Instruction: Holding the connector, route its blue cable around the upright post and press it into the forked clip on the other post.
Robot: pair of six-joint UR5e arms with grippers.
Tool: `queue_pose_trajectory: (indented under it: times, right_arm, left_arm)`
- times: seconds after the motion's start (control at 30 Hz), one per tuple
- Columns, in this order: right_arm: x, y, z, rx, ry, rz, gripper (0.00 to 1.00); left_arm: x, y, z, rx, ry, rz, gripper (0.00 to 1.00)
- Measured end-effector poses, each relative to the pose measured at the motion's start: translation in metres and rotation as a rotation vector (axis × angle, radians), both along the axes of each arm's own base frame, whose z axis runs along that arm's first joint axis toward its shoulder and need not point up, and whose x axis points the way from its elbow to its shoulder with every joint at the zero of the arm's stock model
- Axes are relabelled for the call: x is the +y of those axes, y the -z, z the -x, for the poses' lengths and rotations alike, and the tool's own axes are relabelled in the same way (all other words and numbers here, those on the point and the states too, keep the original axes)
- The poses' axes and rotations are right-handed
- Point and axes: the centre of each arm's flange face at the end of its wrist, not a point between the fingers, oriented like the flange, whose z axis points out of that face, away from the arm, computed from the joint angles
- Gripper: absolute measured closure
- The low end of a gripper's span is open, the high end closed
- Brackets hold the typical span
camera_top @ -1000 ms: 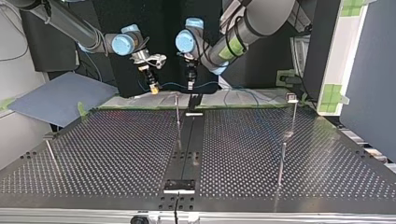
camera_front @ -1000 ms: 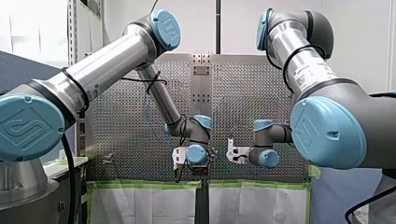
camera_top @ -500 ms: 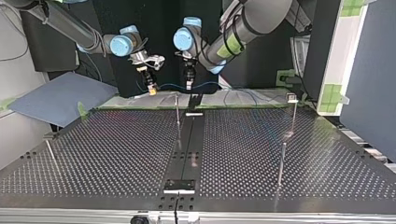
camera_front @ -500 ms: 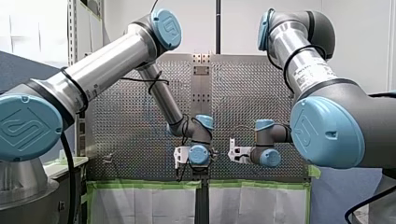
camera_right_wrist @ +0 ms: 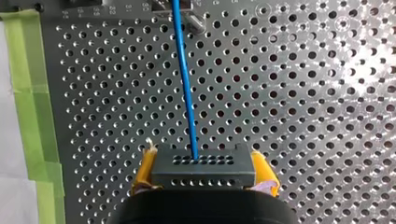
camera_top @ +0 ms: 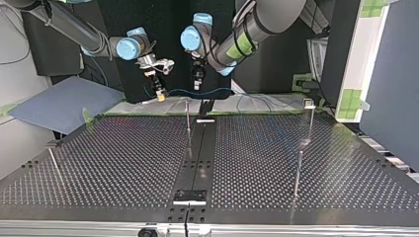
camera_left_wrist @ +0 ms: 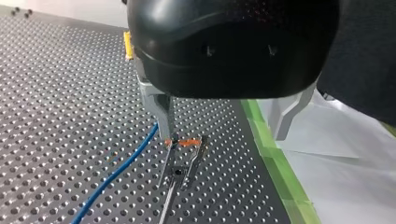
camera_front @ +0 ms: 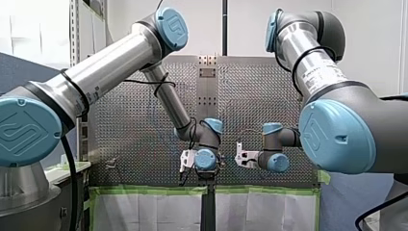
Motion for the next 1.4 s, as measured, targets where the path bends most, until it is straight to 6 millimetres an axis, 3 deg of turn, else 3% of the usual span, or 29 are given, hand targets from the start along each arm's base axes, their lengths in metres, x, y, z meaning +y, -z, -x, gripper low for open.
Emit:
queue_pose_trajectory:
  times: [0.57, 0.93, 1.4]
  right_arm:
    - [-0.001, -0.001, -0.001, -0.002, 0.000, 0.007, 1.00]
    - [0.001, -0.001, -0.003, -0.004, -0.007, 0.010, 1.00]
    - [0.000, -0.001, -0.004, -0.007, -0.009, 0.013, 1.00]
  left_arm:
    - [-0.008, -0.006, -0.009, -0.076, 0.018, -0.019, 0.00]
    - [-0.012, -0.017, -0.031, -0.121, 0.007, 0.034, 0.00]
    - [0.015, -0.016, -0.057, -0.085, -0.059, 0.027, 0.00]
